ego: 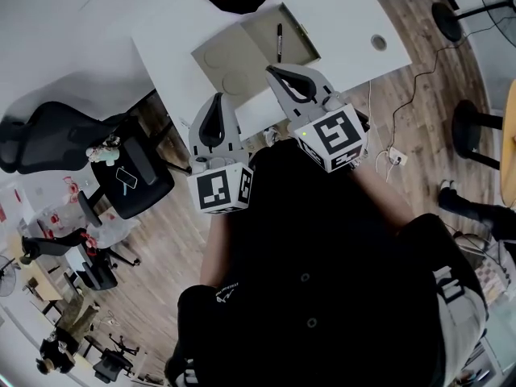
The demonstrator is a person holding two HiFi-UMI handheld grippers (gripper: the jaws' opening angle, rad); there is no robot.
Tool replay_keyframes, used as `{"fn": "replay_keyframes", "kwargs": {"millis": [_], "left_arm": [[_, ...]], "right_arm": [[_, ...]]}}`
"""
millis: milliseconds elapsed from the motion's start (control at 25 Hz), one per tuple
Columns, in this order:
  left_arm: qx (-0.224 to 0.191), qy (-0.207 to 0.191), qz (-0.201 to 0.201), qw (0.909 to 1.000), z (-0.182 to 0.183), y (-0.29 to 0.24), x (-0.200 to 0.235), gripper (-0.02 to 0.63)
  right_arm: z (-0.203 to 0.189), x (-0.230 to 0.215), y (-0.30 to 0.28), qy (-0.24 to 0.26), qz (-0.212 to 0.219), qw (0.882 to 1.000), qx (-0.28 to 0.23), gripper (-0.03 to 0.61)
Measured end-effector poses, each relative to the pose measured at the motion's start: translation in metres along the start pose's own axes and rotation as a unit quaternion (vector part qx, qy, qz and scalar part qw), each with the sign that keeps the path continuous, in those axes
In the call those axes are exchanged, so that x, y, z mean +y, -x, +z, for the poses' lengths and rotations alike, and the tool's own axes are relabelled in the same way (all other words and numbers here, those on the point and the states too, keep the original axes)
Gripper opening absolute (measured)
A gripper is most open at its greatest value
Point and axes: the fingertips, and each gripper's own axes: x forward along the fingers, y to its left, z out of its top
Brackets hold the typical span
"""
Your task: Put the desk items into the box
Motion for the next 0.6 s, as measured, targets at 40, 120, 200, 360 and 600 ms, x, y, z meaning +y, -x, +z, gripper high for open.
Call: {"fn": "replay_keyframes", "kwargs": {"millis": [40, 120, 200, 360, 600], "left_arm": [[0.000, 0.002, 0.001, 1.0000, 0.000, 0.000, 0.001, 0.008], [-0.001, 0.005, 0.004, 1.0000, -0.001, 0.000, 0.001, 0.008], [-0.001, 0.005, 0.004, 1.0000, -0.002, -0.001, 0.000, 0.008], [0.002, 0.003, -0.002, 1.0000, -0.004, 0.000, -0.005, 0.008], [0.002, -0.001, -0.007, 1.0000, -0.006, 0.001, -0.016, 0.008]], "right_arm": [[0.000, 0.001, 0.000, 0.001, 0.002, 1.000, 0.000, -0.002], [0.000, 0.000, 0.001, 0.002, 0.003, 1.000, 0.001, -0.002], [-0.001, 0.000, 0.003, 0.003, 0.004, 1.000, 0.000, -0.002], [-0.002, 0.000, 0.007, 0.004, 0.003, 1.000, 0.001, -0.002], [-0.005, -0.004, 0.017, 0.000, -0.003, 1.000, 0.002, -0.002]]}}
